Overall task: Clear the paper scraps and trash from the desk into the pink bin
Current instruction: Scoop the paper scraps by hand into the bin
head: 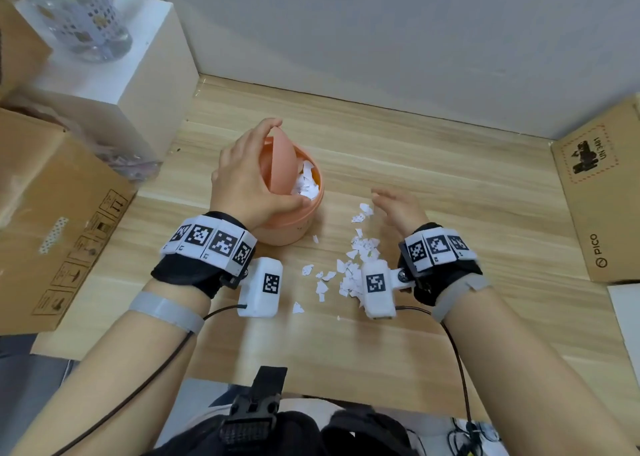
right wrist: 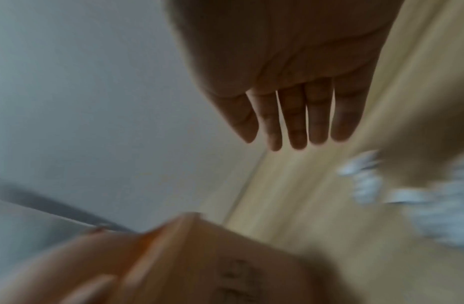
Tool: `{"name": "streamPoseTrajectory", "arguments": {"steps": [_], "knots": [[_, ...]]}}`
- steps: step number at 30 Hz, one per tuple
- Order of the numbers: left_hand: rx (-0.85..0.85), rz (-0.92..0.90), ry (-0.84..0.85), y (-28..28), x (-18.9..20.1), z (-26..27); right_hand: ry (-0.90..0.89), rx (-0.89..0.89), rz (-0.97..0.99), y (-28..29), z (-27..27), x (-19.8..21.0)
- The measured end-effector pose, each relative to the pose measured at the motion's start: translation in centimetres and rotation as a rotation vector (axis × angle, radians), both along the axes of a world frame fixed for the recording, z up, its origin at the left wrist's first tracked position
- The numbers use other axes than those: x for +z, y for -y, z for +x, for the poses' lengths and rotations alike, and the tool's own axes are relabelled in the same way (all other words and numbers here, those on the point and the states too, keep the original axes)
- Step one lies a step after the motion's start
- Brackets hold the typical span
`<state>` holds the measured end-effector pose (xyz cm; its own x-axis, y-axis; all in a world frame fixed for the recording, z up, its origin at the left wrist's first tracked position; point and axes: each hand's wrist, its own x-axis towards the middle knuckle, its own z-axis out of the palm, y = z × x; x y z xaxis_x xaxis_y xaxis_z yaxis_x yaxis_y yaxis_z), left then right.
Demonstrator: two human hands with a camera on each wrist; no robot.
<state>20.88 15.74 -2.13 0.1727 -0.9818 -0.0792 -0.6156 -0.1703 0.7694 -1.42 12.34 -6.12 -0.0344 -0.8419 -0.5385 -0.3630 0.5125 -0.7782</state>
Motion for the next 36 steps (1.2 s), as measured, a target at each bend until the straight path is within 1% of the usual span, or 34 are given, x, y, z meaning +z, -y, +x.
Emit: {"name": "streamPoseTrajectory", "arguments": {"steps": [2, 3, 5, 6, 8, 10, 13, 14, 16, 17, 18, 19, 20, 21, 23, 25, 26, 27, 28, 29, 30, 32, 33, 34, 36], "knots": [[0.008, -0.014, -0.013, 0.2, 0.0, -0.1, -0.099, 0.078, 0.058, -1.0, -1.9, -3.4], [0.011, -0.018, -0.013, 0.4, 0.0, -0.2, -0.165, 0.148, 0.066, -1.2, -2.4, -4.9], [0.015, -0.023, -0.018, 0.6, -0.1, -0.3, -0.328, 0.303, 0.053, -1.0, -2.6, -6.7], [0.015, -0.023, -0.023, 0.7, -0.1, -0.4, -0.377, 0.365, 0.030, -0.6, -2.4, -7.1], [0.012, -0.023, -0.027, 1.0, 0.0, -0.5, -0.372, 0.479, -0.036, 0.0, -1.9, -7.5], [0.008, -0.020, -0.027, 1.5, 0.1, -0.4, -0.299, 0.618, -0.108, 0.0, -1.5, -7.7], [0.004, -0.042, -0.025, 2.2, -0.1, -0.3, -0.262, 0.857, -0.169, -1.6, -1.5, -7.8], [0.015, -0.056, -0.027, 2.3, -0.2, -0.4, -0.250, 0.911, -0.167, -2.3, -1.7, -7.7], [0.048, -0.112, -0.036, 1.8, -0.4, -0.6, -0.155, 0.935, -0.120, -3.7, -2.1, -7.6], [0.061, -0.153, -0.032, 1.4, -0.4, -0.8, -0.074, 0.874, -0.080, -4.2, -2.2, -7.4], [0.069, -0.200, -0.022, 0.9, -0.3, -1.0, -0.001, 0.772, -0.047, -4.5, -2.2, -7.0], [0.071, -0.249, -0.011, 0.4, -0.1, -1.2, 0.047, 0.668, -0.036, -4.5, -2.1, -6.5], [0.066, -0.300, 0.000, -0.1, 0.1, -1.4, 0.048, 0.616, -0.075, -4.2, -1.7, -6.0], [0.058, -0.350, 0.016, -0.6, 0.4, -1.7, 0.009, 0.638, -0.150, -3.9, -1.3, -5.6], [0.033, -0.451, 0.061, -1.4, 1.0, -2.1, -0.080, 0.822, -0.261, -3.1, 0.3, -5.2], [-0.003, -0.588, 0.106, -2.1, 1.3, -2.7, -0.178, 1.033, -0.244, -3.0, 2.0, -5.4], [-0.031, -0.665, 0.119, -2.3, 1.2, -3.0, -0.225, 1.102, -0.223, -3.2, 2.6, -5.8], [-0.078, -0.718, 0.120, -2.7, 1.1, -3.4, -0.262, 1.139, -0.216, -3.7, 2.9, -6.1], [-0.151, -0.727, 0.100, -3.2, 0.8, -3.8, -0.271, 1.142, -0.217, -4.3, 2.7, -6.4], [-0.239, -0.685, 0.066, -3.8, 0.3, -4.1, -0.250, 1.122, -0.218, -4.8, 2.3, -6.6], [-0.330, -0.602, 0.033, -4.3, -0.4, -4.3, -0.214, 1.093, -0.216, -5.3, 1.7, -6.6], [-0.460, -0.316, -0.010, -5.4, -2.8, -4.2, -0.179, 1.037, -0.229, -6.1, 0.1, -6.2], [-0.477, -0.127, -0.006, -5.8, -4.4, -3.8, -0.197, 0.989, -0.258, -6.3, -0.9, -6.0], [-0.468, 0.071, 0.024, -6.2, -6.0, -3.3, -0.228, 0.905, -0.295, -6.5, -2.0, -5.9], [-0.425, 0.419, 0.138, -6.9, -8.3, -2.2, -0.299, 0.651, -0.337, -6.8, -4.3, -5.8]]}}
